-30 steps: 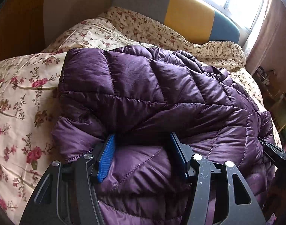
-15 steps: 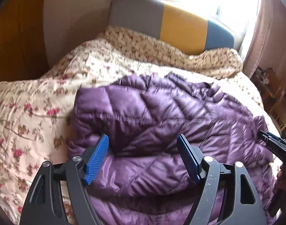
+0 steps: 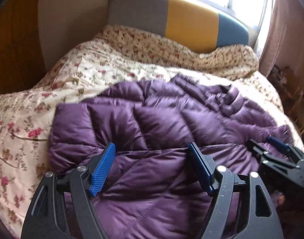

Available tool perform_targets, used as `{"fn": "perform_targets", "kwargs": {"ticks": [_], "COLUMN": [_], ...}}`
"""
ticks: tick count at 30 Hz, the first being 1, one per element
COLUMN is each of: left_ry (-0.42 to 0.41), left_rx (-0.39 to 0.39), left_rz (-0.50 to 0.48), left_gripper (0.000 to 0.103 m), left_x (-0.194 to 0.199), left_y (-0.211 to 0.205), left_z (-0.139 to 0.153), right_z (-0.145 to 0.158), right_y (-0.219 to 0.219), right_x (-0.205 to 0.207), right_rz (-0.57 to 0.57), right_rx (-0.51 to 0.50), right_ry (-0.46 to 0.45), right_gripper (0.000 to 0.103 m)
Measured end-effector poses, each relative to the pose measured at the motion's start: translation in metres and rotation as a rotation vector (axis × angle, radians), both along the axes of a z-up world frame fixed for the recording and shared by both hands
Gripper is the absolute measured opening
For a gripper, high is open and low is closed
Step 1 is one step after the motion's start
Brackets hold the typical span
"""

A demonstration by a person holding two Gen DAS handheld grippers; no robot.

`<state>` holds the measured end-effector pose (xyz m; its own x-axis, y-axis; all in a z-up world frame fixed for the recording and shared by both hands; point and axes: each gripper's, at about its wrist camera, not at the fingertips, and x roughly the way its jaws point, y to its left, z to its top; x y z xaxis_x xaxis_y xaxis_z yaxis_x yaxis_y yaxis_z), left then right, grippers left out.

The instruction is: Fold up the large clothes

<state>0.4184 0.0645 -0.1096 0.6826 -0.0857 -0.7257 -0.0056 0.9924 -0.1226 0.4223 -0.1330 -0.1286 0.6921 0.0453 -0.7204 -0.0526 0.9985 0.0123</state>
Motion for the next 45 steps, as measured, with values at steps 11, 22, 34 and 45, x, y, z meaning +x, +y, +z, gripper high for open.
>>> {"fn": "perform_targets", "kwargs": {"ticks": [11, 22, 34, 45], "left_ry": [0.012, 0.008, 0.009, 0.011], "left_rx": [-0.004, 0.007, 0.01, 0.005], "left_rz": [0.009, 0.012, 0.013, 0.012], "left_gripper": [0.076, 0.076, 0.076, 0.077], "left_x": [0.003, 0.004, 0.005, 0.005], "left_y": [-0.001, -0.003, -0.003, -0.004], "left_z": [-0.024, -0.024, -0.024, -0.024], "right_z": [-0.023, -0.022, -0.022, -0.021], "right_y": [0.001, 0.001, 0.001, 0.001], "right_x": [0.004, 0.004, 0.005, 0.006], "right_rz": [0.01, 0.01, 0.012, 0.012], "right_rx": [0.003, 0.005, 0.004, -0.006], "right_ry": [0.002, -0.001, 0.001, 0.007], "right_gripper": [0.08, 0.08, 0.08, 0.08]}}
